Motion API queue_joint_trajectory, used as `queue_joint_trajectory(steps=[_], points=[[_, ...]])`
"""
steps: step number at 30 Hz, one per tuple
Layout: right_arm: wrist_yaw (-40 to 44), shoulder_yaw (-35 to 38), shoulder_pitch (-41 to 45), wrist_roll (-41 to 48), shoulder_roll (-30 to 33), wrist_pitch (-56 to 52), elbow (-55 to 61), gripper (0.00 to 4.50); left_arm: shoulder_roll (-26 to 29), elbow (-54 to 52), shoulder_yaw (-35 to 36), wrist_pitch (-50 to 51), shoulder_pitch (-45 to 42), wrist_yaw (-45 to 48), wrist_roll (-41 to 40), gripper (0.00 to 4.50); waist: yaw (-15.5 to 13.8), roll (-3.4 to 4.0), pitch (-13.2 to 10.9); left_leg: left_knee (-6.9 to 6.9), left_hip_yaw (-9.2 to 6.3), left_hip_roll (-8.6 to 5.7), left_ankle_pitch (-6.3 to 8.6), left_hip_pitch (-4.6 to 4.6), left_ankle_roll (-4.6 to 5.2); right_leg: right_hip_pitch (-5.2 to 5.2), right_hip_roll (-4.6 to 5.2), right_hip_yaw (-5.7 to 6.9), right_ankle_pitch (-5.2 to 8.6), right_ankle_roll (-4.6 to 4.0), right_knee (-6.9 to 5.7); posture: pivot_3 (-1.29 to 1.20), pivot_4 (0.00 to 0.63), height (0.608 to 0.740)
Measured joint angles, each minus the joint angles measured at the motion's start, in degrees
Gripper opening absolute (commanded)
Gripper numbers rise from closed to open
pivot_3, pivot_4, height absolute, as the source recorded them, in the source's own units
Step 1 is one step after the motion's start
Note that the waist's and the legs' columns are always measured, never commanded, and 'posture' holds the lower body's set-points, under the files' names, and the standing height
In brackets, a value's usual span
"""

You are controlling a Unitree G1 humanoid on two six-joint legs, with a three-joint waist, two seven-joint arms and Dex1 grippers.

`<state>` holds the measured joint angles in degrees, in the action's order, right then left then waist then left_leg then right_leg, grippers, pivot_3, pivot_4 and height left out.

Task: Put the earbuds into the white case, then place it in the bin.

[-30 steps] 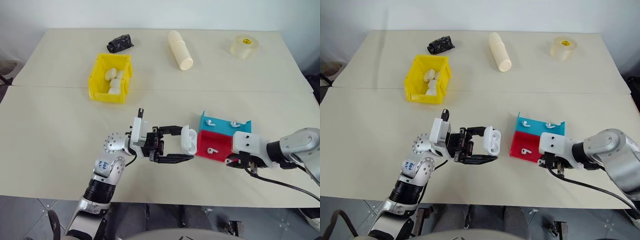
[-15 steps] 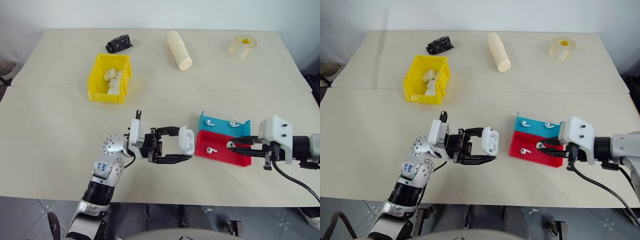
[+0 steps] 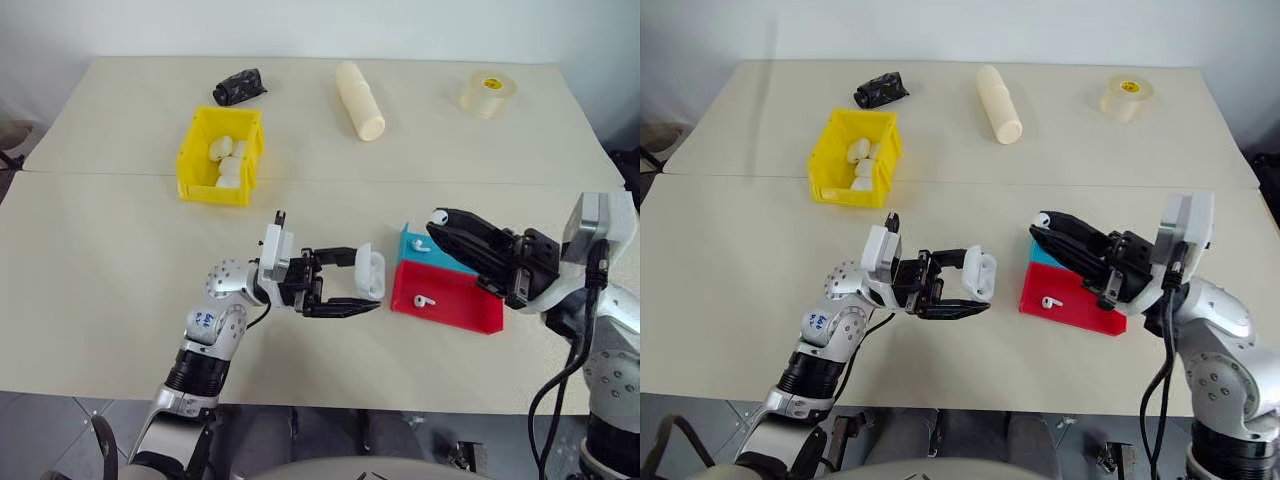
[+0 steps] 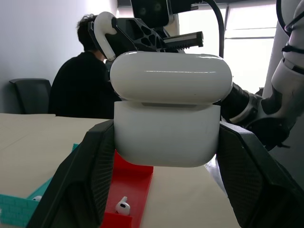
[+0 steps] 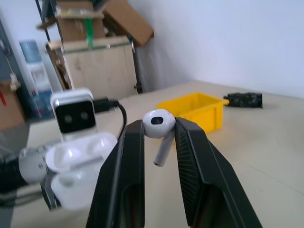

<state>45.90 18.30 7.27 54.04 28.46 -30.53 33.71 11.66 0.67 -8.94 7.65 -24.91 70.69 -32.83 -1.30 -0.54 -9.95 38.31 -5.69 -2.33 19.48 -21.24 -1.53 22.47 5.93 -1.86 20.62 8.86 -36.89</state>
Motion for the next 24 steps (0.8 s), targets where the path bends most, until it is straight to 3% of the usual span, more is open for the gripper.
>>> queue_joint_trajectory(steps=[8,24], points=[[-1.4,-7.1,0.4,-1.0,-4.3,3.3,0.0,0.55,-1.6,-0.2,0.7,4.5,-1.8,-1.3,-2.9,2.80,0.1,0.00,0.0,0.00,0.00,0.00,0.00,0.00,0.00,0.01,-0.01,-0.01,0.00,0.00,0.00,0.00,0.150,0.740],[-0.8,-11.6,-1.4,-5.5,-6.6,10.5,-0.2,0.55,-2.3,-2.6,1.2,8.5,-2.0,-2.6,-4.1,2.80,0.1,0.01,0.0,-0.01,0.00,-0.01,0.00,0.00,0.00,0.01,-0.01,-0.01,0.00,0.00,0.01,0.00,0.150,0.740]])
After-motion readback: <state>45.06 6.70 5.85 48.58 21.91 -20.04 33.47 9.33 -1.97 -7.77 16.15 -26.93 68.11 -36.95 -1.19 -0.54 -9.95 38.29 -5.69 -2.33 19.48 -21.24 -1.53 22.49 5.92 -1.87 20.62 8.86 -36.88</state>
